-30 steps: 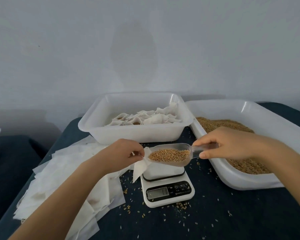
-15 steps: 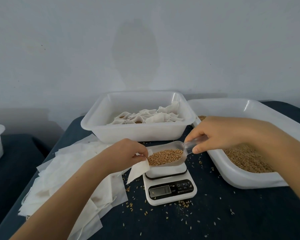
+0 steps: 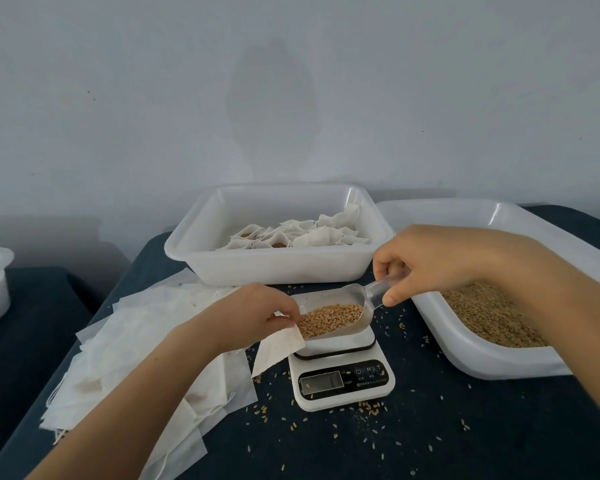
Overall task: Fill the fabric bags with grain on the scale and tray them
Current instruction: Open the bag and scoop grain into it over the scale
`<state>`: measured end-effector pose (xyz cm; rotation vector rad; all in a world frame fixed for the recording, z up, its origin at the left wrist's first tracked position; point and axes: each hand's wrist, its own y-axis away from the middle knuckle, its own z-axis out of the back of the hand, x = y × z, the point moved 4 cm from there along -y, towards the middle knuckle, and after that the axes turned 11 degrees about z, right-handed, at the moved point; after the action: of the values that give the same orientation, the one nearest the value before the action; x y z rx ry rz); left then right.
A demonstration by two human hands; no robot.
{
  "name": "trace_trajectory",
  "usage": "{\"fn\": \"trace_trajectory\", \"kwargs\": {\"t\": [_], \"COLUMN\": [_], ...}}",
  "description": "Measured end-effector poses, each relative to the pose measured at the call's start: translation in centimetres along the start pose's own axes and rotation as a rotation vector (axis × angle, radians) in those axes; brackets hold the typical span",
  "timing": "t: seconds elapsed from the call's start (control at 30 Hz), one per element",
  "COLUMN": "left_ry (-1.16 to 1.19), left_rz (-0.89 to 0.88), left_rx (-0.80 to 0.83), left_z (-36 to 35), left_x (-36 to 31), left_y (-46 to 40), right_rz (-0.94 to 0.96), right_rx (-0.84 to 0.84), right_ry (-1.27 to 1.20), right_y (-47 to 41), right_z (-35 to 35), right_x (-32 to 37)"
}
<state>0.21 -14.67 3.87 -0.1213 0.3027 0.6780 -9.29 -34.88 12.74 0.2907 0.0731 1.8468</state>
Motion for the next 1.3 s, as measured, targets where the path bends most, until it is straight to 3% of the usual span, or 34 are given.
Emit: {"fn": "trace_trajectory", "kwargs": {"t": [0.63,1.3], "left_ry": [0.0,0.051], "left_rz": [0.011,0.03], "left_rx": [0.0,-0.013], "left_z": [-0.1,0.0], "left_x": [-0.2,-0.3], "left_y": [0.5,1.1], "right_rz": [0.025,0.107], "right_rx": [-0.02,0.097], "right_ry": [0.057,0.262], "right_y": [-0.4,-2.6], "right_z": [1.0,3.6], "right_x": [0.8,4.1]}}
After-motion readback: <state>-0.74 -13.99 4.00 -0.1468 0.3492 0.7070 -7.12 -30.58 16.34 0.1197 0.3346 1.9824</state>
